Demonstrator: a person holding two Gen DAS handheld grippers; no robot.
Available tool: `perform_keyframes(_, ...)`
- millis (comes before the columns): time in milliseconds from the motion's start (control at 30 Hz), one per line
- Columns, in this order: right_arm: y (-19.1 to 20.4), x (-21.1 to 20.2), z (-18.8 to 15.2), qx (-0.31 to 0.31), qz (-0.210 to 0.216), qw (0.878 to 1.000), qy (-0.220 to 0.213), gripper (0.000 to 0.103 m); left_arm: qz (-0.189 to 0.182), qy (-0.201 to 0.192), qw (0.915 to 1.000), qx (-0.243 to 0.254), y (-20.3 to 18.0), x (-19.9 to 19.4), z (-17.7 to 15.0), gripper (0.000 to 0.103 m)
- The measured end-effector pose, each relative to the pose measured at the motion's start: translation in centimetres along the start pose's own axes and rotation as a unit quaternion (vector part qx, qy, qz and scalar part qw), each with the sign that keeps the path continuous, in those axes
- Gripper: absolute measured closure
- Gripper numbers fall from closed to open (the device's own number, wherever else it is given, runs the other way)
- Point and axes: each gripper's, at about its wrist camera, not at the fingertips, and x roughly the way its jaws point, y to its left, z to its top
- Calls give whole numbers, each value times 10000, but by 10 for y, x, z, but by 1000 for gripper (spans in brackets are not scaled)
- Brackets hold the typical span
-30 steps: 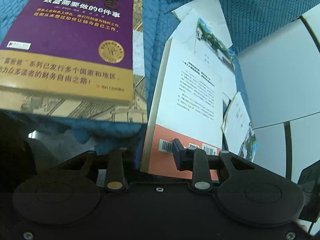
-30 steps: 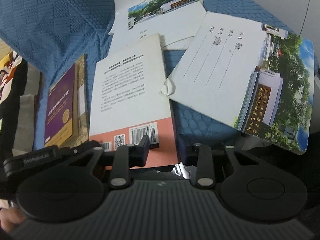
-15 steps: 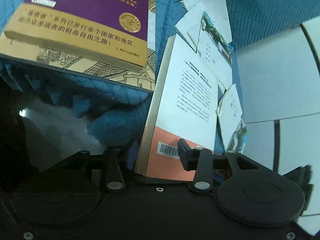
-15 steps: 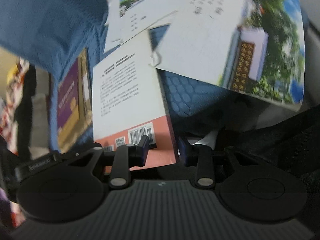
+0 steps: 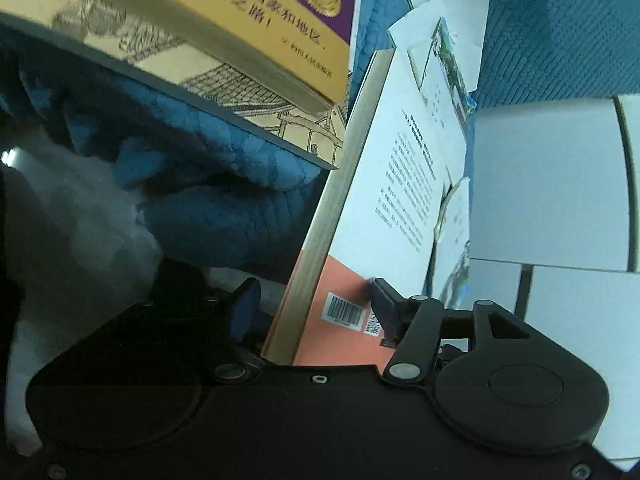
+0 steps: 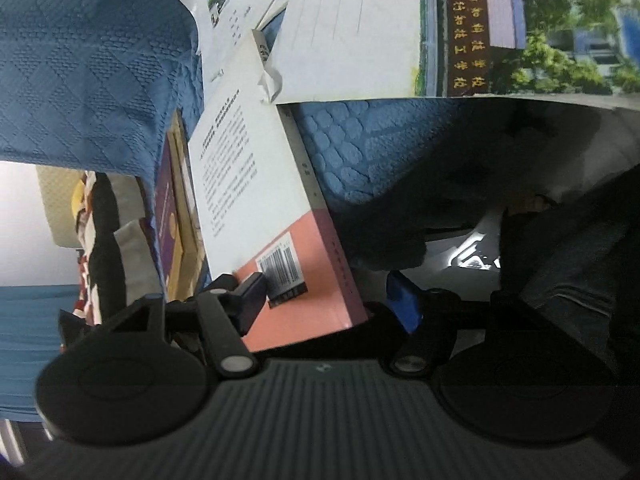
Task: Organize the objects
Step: 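Lift the white book upright with both grippers toward the purple book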
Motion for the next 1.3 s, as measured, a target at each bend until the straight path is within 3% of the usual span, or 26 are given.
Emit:
perform_keyframes(167,-7,6,2,235,285,9993,46,38,-276,106,9991,-317,9,6,-1,53)
perform_keyframes(233,-11,7,4,394,489,9980,77,47,-317,130,9986,-409,12,7,-1,53)
perform_keyframes(333,-13,7,4,507,686,9963,80,51,-347,138,9983,-458,13,6,-2,56)
perform_keyframes(467,-6,1,-1,308,648,9974,-59,56,-448,106,9977,-496,13,-2,-5,68)
perform_keyframes(500,-3,-2,-1,272,658,9974,-78,62,-468,98,9975,-516,13,-4,-4,70)
perform_keyframes(567,4,-7,-2,154,669,9976,-101,65,-618,44,9965,-559,11,-11,-5,75)
perform_keyframes(733,32,-27,-2,-283,848,9957,-243,74,-1039,-185,9931,-512,1,-34,-8,80)
perform_keyframes(900,68,-46,2,-755,959,9914,-474,75,-1347,-425,9899,-103,-33,-51,-8,83)
perform_keyframes(1000,81,-52,8,-770,1041,9898,-588,75,-1311,-584,9895,158,-51,-62,-6,82)
perform_keyframes(1300,110,-69,16,-1013,977,9877,-683,75,-1634,-584,9848,53,-64,-72,-3,82)
